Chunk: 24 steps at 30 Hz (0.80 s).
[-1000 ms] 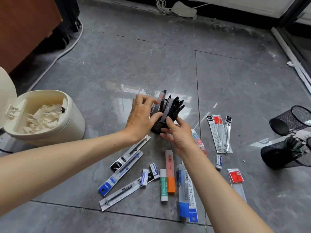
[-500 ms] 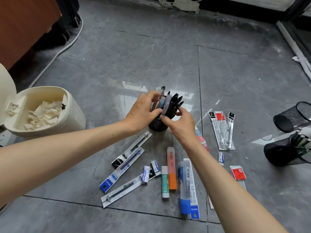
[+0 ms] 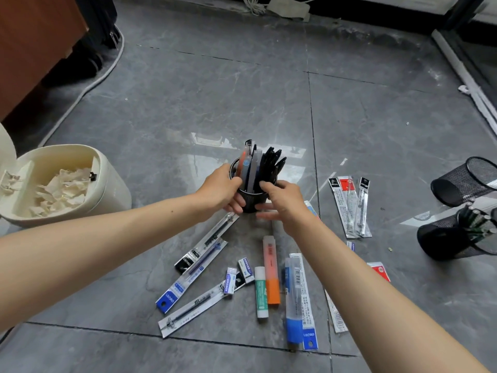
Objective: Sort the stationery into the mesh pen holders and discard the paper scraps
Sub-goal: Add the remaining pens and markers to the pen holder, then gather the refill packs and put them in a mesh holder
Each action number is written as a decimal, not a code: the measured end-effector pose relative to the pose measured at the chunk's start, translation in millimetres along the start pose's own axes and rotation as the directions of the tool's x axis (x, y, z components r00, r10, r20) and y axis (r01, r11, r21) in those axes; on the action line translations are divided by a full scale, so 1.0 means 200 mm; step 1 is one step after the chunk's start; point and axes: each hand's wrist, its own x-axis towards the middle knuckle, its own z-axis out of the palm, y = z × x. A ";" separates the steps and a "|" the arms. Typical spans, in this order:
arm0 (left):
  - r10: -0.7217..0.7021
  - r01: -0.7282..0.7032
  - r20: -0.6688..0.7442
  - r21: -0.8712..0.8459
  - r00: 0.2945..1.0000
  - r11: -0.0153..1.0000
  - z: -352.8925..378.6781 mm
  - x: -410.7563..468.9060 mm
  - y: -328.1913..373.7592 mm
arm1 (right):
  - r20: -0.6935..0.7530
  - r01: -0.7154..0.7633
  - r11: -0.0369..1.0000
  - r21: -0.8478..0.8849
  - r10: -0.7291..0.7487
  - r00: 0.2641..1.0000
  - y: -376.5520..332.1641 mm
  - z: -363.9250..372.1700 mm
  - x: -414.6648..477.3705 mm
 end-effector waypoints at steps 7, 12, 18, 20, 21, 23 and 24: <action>-0.049 0.074 0.113 -0.234 0.992 0.969 0.07 -0.01 0.02 | -0.038 0.054 0.998 -0.015 -0.055 0.998 0.00 -0.27 -0.03; -0.032 0.068 0.180 -0.200 0.983 0.977 0.25 0.01 0.09 | -0.282 0.038 0.996 -0.075 -0.058 0.958 0.04 -0.54 0.03; -0.212 0.173 0.315 0.148 0.925 0.974 0.48 -0.04 0.23 | -0.513 -0.021 0.972 -0.232 -0.104 0.852 0.06 -0.84 0.09; -0.218 0.099 0.390 0.304 0.895 0.948 0.56 -0.06 0.33 | -0.566 -0.056 0.968 -0.244 -0.095 0.819 0.03 -0.95 0.11; -0.211 0.054 0.418 0.357 0.884 0.933 0.61 -0.05 0.39 | -0.587 -0.083 0.967 -0.242 -0.078 0.806 0.01 -1.00 0.12; -0.160 -0.059 0.461 0.425 0.873 0.903 0.74 0.01 0.51 | -0.636 -0.104 0.969 -0.223 -0.064 0.769 -0.02 -1.10 0.15; -0.122 -0.116 0.481 0.434 0.868 0.893 0.83 0.04 0.57 | -0.652 -0.124 0.972 -0.202 -0.039 0.757 -0.03 -1.15 0.16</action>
